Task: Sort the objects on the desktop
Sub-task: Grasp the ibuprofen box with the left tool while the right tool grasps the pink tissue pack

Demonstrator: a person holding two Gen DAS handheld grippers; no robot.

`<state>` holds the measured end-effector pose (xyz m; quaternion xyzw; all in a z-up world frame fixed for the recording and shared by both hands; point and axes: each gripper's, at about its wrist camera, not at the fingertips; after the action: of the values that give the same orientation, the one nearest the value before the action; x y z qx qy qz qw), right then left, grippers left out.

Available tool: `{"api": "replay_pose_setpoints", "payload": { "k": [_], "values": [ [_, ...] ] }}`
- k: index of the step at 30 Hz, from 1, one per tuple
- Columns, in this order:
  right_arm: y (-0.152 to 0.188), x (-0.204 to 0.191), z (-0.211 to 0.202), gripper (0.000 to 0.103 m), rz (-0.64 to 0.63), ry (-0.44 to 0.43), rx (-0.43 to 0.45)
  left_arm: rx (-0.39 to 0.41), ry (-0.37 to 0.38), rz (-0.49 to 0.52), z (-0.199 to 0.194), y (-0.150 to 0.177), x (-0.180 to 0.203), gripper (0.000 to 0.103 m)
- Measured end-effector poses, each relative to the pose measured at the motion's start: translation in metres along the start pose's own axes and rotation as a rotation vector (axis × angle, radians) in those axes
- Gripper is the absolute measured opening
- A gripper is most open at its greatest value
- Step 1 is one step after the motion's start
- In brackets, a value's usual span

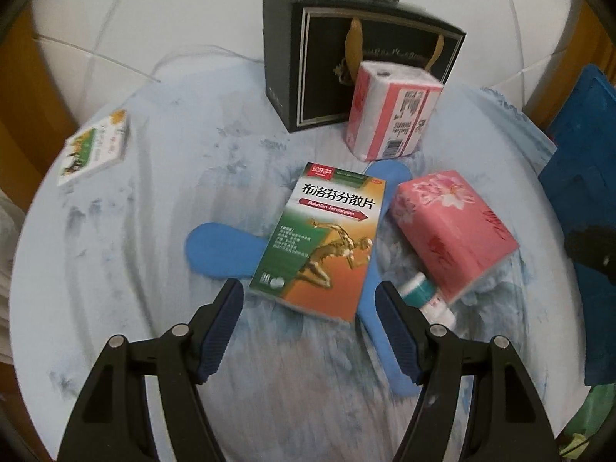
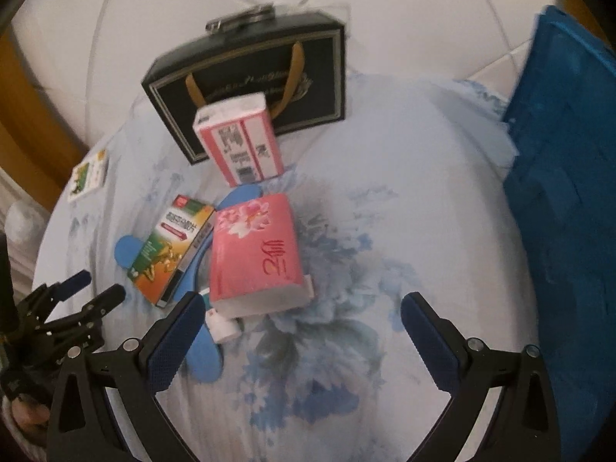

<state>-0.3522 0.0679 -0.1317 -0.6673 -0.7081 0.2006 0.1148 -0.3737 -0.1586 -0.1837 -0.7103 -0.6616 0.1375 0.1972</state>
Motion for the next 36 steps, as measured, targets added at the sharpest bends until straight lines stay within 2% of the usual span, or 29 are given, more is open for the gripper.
{"api": "replay_pose_setpoints", "payload": {
  "k": [10,13,15,19,23,27,30,36],
  "values": [
    [-0.020,-0.021,0.073,0.103,-0.035,0.002,-0.121,-0.098,0.051,0.081,0.066,-0.031,0.007,0.070],
    [-0.023,-0.024,0.088,0.103,-0.047,-0.002,-0.146,-0.099,0.043,0.096,0.077,-0.036,0.010,0.086],
    [-0.026,-0.026,0.099,0.103,-0.051,0.001,-0.161,-0.110,0.068,0.086,0.083,-0.039,0.010,0.090],
    [-0.030,-0.028,0.112,0.103,-0.052,-0.015,-0.179,-0.162,0.036,0.104,0.104,-0.036,0.015,0.094],
    [-0.034,-0.036,0.118,0.103,-0.080,-0.010,-0.184,-0.133,0.031,0.078,0.096,-0.034,0.015,0.093],
    [-0.032,-0.047,0.119,0.103,-0.124,0.014,-0.199,-0.131,-0.035,0.042,0.083,-0.025,0.010,0.091],
    [-0.029,-0.053,0.124,0.103,-0.146,0.016,-0.212,-0.130,-0.046,0.026,0.074,-0.017,0.009,0.091],
    [-0.030,-0.048,0.135,0.101,-0.121,0.011,-0.230,-0.104,-0.068,-0.009,0.058,-0.008,0.007,0.091]
  ]
}}
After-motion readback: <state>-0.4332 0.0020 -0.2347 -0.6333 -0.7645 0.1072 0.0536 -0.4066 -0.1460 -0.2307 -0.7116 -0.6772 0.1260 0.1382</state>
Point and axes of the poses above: each gripper's, at about its wrist camera, not at the fingertips, and z roughly the way its jaws point, x to its right, y to its underside, and after that the axes turned 1 degree about -y, right-handed
